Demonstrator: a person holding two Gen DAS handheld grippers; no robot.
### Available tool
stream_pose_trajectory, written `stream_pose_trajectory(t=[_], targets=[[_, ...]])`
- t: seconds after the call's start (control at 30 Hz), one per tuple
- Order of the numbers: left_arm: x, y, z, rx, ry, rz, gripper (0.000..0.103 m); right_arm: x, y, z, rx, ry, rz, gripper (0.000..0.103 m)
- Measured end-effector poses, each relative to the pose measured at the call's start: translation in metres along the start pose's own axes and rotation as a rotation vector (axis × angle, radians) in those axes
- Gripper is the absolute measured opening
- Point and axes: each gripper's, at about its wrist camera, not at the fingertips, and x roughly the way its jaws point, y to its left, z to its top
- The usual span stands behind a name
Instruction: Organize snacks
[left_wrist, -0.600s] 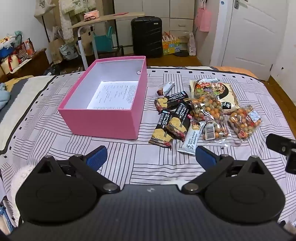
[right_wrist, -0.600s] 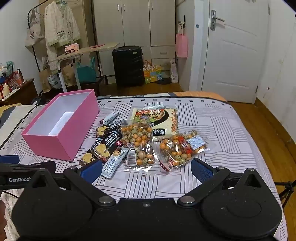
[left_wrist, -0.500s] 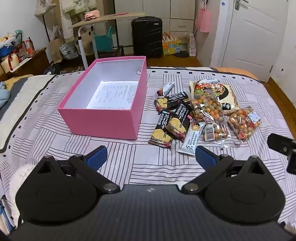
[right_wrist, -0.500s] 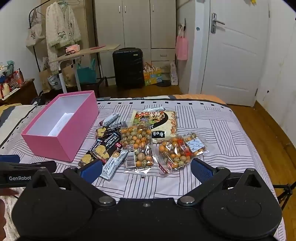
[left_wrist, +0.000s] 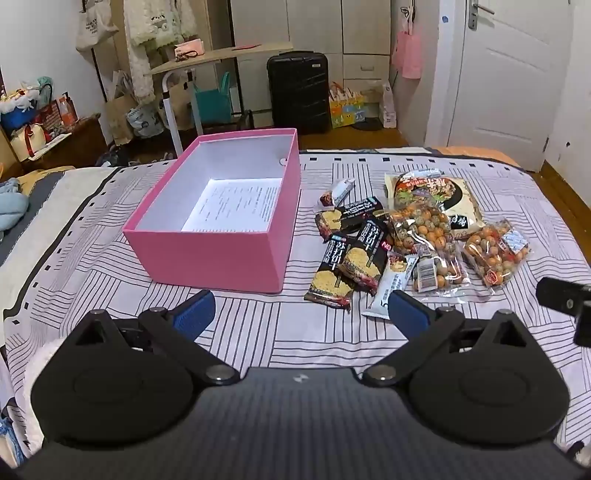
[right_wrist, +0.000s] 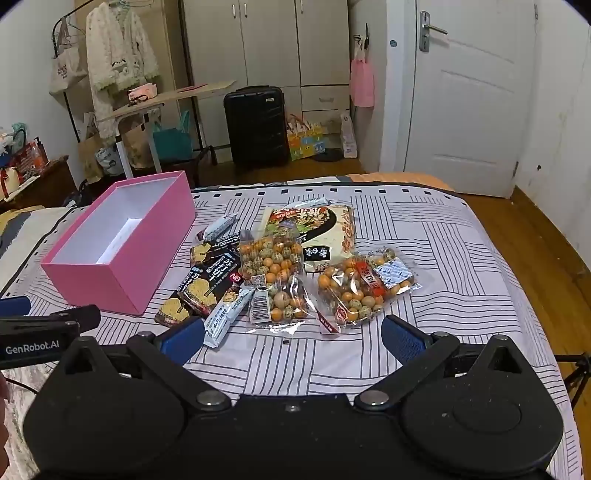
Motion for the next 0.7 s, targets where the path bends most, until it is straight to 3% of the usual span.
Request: stream_pose_trajectory(t=[0.7], targets=[[-0.0015, 0.0014, -0.0014, -0.021, -0.010, -0.031, 0.102, 0.0015, 0.0002, -0.0009, -0.017, 0.004, -0.013, 0.103]])
